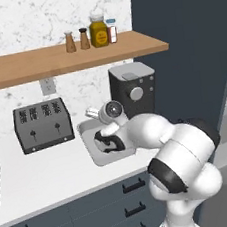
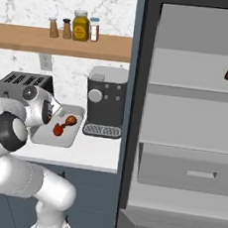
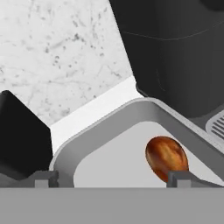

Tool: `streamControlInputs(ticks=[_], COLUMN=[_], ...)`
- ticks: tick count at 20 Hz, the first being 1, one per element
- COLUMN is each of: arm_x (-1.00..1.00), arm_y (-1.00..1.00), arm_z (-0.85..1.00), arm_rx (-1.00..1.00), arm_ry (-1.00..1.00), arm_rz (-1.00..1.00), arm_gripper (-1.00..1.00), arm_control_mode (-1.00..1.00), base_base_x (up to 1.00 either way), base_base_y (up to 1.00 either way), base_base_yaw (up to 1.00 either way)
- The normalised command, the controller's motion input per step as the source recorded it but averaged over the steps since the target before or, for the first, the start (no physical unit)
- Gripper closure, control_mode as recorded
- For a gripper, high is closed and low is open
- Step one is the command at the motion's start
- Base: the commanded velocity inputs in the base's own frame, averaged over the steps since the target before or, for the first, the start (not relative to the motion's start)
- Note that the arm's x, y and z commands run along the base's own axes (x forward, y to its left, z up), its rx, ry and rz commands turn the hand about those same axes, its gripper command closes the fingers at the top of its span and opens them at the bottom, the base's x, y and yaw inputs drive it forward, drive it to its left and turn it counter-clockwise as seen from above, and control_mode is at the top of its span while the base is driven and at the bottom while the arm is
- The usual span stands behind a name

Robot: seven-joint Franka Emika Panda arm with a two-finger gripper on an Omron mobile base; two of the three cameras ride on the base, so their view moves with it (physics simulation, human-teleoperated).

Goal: Place one tomato and one chicken drumstick in each tupperware on the nearby counter, to pack two identical lunches.

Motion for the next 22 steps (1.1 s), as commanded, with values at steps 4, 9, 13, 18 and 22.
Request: streamControlInputs(ticks=[4,9,13,18,22], arm_x=[-0.88,-1.00,-1.00,-1.00,-1.00], arm_y=[0.04,-0.01,0.00,0.02,-0.06], arm_z=[1.00,1.00,1.00,0.58,0.10], arm_rx=[0.05,0.24,0.16,-0.03,-0.12], arm_ry=[0.09,0.24,0.23,0.08,-0.09], arm_rz=[0.00,0.00,0.00,0.00,-0.03], arm_gripper=[-1.00,-1.00,-1.00,-1.00,-1.00], arm_control_mode=[-1.00,-1.00,-1.00,-1.00,-1.00], base_base_x=[0.00,0.00,0.00,0.00,0.00], base_base_y=[0.00,0.00,0.00,0.00,0.00], base_base_yaw=[0.00,0.00,0.00,0.00,0.00])
